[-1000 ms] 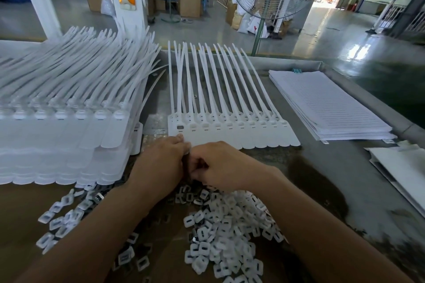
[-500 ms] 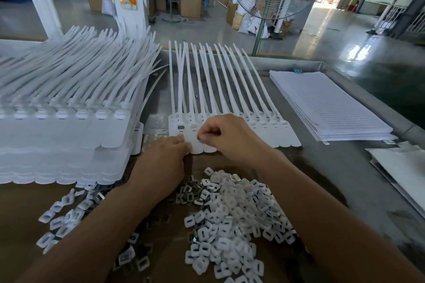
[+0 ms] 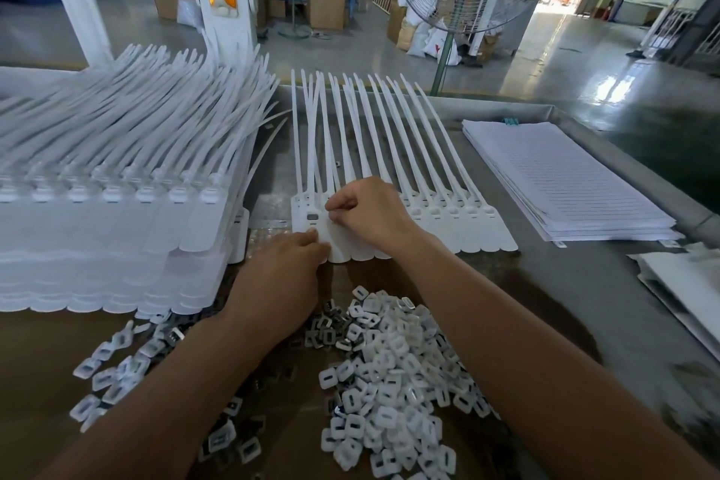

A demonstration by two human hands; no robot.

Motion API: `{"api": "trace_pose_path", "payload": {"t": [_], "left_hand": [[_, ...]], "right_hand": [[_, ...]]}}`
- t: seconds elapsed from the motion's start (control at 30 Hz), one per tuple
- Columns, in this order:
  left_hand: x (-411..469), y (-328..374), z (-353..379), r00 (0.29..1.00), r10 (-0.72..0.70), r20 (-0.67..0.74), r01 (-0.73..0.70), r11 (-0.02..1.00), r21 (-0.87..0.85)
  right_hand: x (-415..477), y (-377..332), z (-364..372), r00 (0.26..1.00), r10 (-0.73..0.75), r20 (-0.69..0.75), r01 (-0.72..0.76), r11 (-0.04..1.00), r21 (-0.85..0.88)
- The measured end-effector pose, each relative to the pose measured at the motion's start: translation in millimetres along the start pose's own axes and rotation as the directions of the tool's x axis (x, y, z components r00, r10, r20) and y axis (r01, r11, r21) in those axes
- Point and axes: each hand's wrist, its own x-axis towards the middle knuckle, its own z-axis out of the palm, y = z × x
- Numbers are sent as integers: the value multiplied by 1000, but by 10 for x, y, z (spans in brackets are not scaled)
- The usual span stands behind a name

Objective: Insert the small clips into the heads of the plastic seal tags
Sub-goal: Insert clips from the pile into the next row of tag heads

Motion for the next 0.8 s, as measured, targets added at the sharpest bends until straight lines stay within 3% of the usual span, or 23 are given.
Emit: {"api": "trace_pose_path", "payload": {"t": [0.17, 0.4, 0.8], "left_hand": [[2, 2, -6, 1000, 0, 15, 0, 1000, -1], [3, 12, -13, 1000, -4, 19, 4, 1000, 4], [-9, 2, -28, 999, -4, 33, 3, 1000, 19]], "right_hand": [[9, 29, 16, 999, -21, -36, 21, 1000, -6], [8, 80, -42, 998, -56, 38, 58, 998, -33], [16, 60, 47, 996, -50, -74, 42, 994, -105]]}}
